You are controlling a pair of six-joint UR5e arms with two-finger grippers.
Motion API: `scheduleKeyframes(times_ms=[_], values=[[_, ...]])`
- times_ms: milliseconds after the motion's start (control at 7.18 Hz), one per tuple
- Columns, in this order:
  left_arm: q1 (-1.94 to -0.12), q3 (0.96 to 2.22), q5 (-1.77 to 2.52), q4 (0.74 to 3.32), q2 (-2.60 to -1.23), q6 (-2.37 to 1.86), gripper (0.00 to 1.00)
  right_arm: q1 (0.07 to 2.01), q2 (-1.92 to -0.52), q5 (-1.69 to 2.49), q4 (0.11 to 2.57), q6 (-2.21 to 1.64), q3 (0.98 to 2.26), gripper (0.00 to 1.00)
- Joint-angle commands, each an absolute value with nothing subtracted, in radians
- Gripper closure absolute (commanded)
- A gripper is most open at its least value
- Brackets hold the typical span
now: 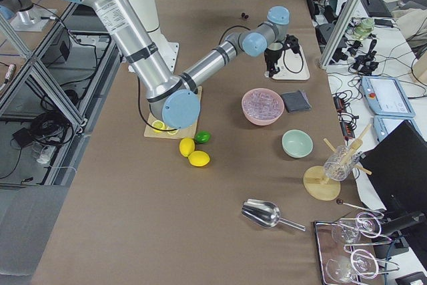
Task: Put ice and cherries in cup
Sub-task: 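Carry the ice cube with the right gripper over the blue cup and release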
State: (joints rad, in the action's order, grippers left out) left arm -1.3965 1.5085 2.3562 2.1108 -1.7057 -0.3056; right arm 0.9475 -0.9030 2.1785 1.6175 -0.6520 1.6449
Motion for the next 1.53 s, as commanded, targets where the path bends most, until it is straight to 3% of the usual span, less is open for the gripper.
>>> scheduleKeyframes(times_ms=[0,1115,1393], values=[[-1.396,1.511,2.356,2.111,-1.706,-0.307,0.02,0.788,-0.757,2.023,1.626,-0.859,1.609,1.00],[-1.396,1.499,2.341,2.109,-1.723,-0.308,0.02,0.474,-0.485,1.658,1.336,-1.069,1.244,1.00],[-1.396,1.494,2.318,2.111,-1.724,-0.308,0.02,0.465,-0.489,1.647,1.299,-1.069,1.229,0.71]])
